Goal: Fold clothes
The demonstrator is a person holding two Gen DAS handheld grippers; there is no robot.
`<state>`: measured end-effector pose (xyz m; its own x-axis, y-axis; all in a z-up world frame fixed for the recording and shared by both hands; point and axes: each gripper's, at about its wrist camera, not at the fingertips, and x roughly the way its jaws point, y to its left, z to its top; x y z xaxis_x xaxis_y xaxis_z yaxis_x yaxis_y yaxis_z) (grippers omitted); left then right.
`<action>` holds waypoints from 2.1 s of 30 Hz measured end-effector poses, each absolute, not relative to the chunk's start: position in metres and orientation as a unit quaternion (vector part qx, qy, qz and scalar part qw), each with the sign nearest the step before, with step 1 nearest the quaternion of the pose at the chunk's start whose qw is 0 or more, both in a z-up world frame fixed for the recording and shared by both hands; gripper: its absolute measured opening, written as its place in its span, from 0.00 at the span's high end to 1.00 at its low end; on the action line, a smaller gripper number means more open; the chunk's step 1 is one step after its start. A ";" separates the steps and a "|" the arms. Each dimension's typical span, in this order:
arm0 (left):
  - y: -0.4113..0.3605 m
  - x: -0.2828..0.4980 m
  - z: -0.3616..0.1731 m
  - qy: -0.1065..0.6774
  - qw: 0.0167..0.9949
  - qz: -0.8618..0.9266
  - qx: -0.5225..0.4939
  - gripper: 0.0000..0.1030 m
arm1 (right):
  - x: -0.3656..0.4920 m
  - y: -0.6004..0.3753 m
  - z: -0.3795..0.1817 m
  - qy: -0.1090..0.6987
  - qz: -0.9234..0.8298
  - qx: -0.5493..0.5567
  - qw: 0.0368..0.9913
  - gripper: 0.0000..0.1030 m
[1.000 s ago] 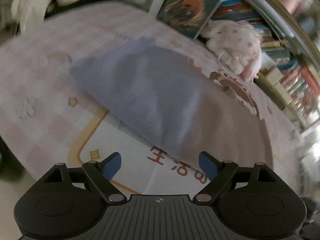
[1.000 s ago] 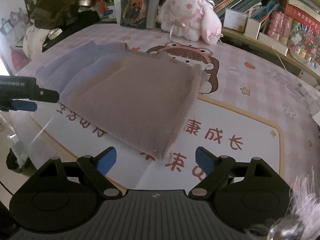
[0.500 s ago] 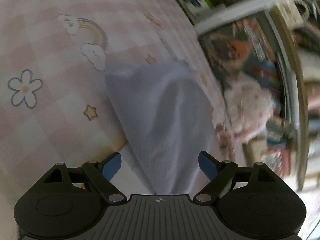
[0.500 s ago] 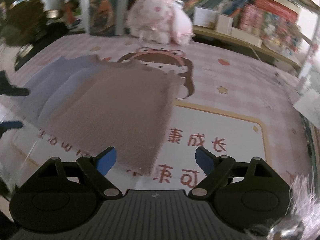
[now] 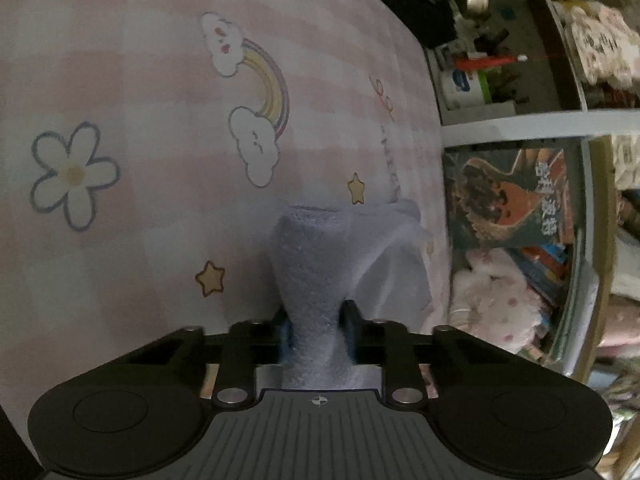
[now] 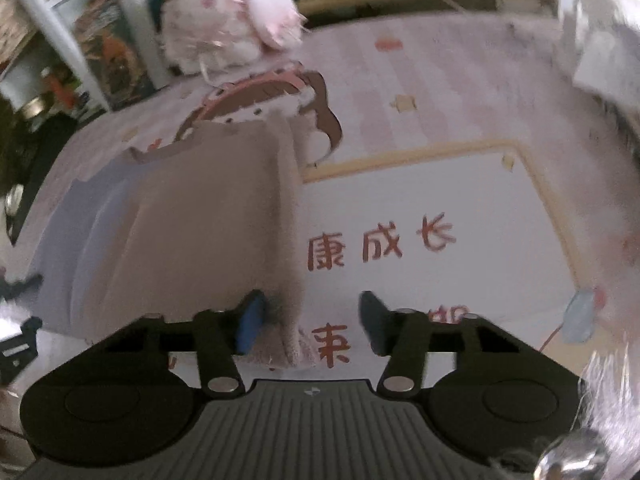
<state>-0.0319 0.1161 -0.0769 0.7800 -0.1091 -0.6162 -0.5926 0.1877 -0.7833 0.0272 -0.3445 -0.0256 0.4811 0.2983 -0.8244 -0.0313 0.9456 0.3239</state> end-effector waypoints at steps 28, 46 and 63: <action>0.122 0.013 -0.077 0.308 0.784 0.097 -0.531 0.87 | 0.032 -0.327 -0.031 0.512 0.093 0.147 0.841 0.81; 0.150 0.019 -0.071 0.302 0.814 0.109 -0.484 0.88 | 0.057 -0.302 -0.020 0.477 0.155 0.116 0.857 0.74; 0.099 0.013 -0.022 0.247 0.857 0.157 -0.424 0.88 | 0.140 -0.310 -0.033 0.482 0.275 0.091 0.827 0.86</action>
<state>0.0132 0.0992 -0.0215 0.8288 0.0593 -0.5564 -0.4780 0.5921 -0.6489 0.1403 -0.3103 -0.0330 0.3848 0.5428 -0.7466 -0.3677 0.8320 0.4154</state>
